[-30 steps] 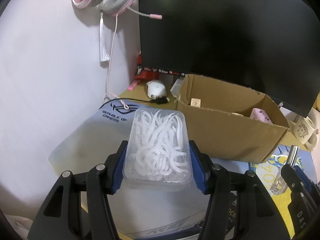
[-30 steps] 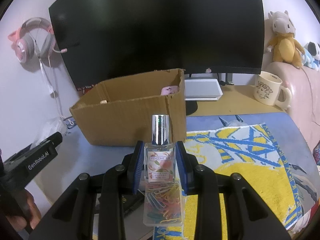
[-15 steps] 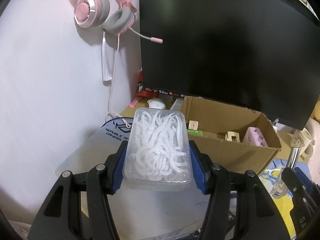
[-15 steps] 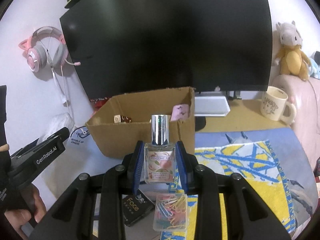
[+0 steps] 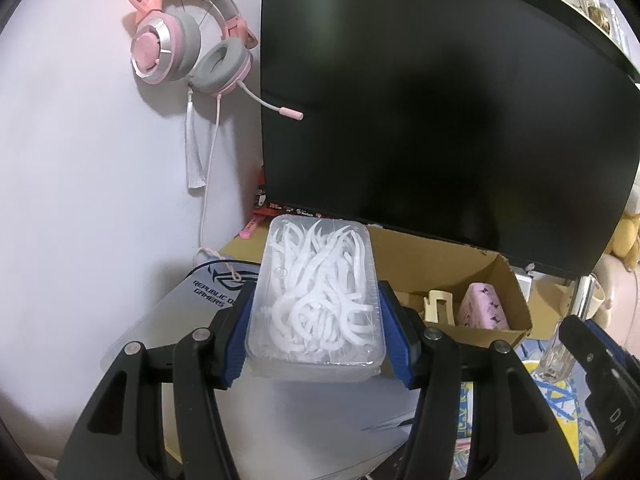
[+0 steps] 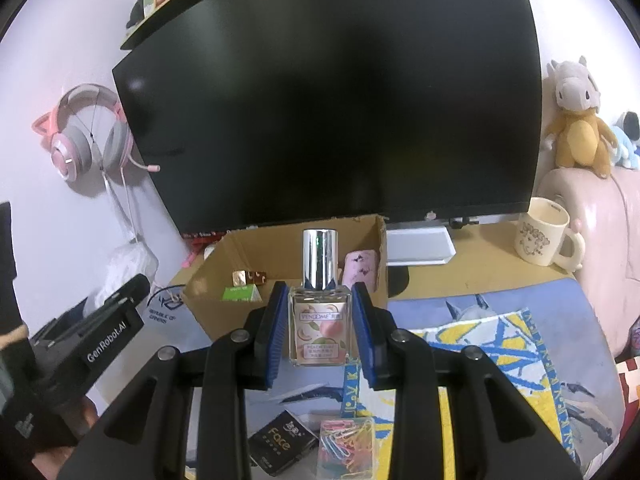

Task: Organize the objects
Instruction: 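Carry the floss-pick container and perfume bottle over the cardboard box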

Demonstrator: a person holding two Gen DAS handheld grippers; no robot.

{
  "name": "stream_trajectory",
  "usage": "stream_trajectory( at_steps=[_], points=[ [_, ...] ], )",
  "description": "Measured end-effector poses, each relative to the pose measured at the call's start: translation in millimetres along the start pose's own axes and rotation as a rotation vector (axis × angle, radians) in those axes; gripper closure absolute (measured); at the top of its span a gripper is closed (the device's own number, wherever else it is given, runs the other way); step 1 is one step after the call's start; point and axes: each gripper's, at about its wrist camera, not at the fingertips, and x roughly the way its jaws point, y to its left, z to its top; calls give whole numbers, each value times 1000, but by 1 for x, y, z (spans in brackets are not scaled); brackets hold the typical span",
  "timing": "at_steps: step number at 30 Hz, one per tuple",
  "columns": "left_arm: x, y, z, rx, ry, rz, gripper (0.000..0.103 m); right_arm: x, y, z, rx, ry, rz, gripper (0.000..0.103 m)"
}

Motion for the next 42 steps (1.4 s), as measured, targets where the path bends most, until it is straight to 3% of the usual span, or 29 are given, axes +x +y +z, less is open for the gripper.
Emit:
stream_trajectory(
  at_steps=[13,26,37,42],
  points=[
    [6,1,28,12,-29,6,46,14,0,34,-18,-25,4,69],
    [9,-12,52,-12,-83,-89,46,19,-3,53,2,-72,95,69],
    [31,-9,56,-3,-146,-86,46,45,13,55,-49,-104,59,69],
    [57,-8,52,-24,-108,-140,46,66,15,52,-61,-82,42,69]
  ],
)
